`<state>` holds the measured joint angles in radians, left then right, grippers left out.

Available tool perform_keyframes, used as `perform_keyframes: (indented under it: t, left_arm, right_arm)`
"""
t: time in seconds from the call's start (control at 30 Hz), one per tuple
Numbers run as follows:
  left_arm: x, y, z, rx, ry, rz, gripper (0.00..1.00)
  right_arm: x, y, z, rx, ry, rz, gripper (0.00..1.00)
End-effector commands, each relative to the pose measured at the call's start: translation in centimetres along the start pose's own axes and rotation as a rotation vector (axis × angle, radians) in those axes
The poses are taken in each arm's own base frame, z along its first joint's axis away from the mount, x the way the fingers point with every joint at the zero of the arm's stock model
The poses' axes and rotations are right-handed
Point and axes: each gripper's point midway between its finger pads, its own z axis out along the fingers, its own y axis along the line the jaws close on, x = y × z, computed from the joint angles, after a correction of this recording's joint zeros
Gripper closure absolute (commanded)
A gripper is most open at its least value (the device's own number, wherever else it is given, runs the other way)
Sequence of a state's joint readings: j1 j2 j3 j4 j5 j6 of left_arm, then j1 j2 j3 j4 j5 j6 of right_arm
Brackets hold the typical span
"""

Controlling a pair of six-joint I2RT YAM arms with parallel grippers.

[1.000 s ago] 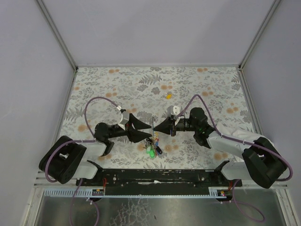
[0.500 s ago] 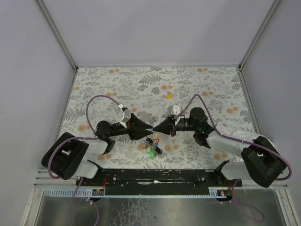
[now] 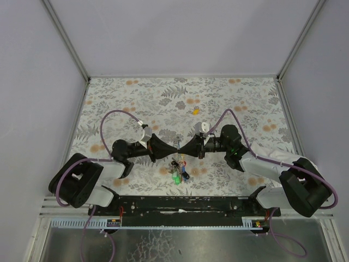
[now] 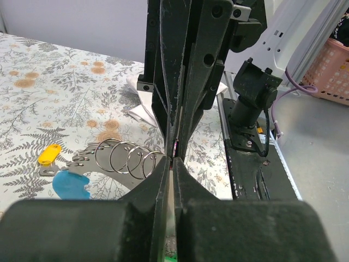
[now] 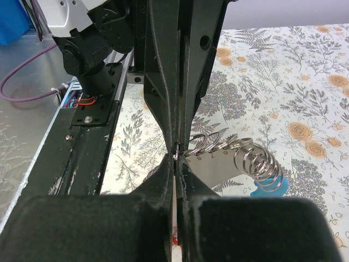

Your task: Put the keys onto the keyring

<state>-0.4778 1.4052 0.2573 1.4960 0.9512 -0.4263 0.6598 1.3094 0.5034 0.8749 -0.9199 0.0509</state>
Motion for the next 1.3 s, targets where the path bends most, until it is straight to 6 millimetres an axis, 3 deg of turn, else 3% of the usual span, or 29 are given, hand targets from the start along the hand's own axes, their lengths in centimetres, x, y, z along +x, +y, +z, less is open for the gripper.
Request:
perform_keyframes:
  t: [0.0,0.2,0.37,0.57,0.77,1.07,1.27]
  left_arm:
    - [-0.7,-0.2,0.5,0.026,-0.011,0.046,1.00]
    - [-0.5,0.3,0.3,-0.013,0.024,0.048,1.00]
    - [0.1,1.2,-0.1,-0.076,0.076,0.069,1.00]
    - [0.5,1.5,-0.2,-0.111,0.118,0.082,1.00]
    - [0.9,1.5,-0.1,-0.100,0.134,0.067,1.00]
    - [1.0,1.1,0.1,-0.074,0.140,0.061,1.00]
    - [1.0,1.1,0.2,-0.069,0.143,0.056,1.00]
  right_arm:
    - [-3.0,0.5,0.3,-0.042,-0.084,-0.103,0.99]
    - [-2.5,0.4,-0.2,-0.008,-0.051,-0.100,0.92]
    - [-1.5,-0.8,-1.1,0.099,0.020,-0.080,0.61]
    - [-0.8,-1.9,-2.3,0.214,0.095,-0.053,0.46]
    - [-0.6,-1.5,-2.2,0.180,0.115,-0.050,0.47]
    - [-1.4,-1.2,0.0,0.031,0.076,-0.053,0.59]
    - [-1.2,-1.1,0.4,-0.001,0.080,-0.039,0.64]
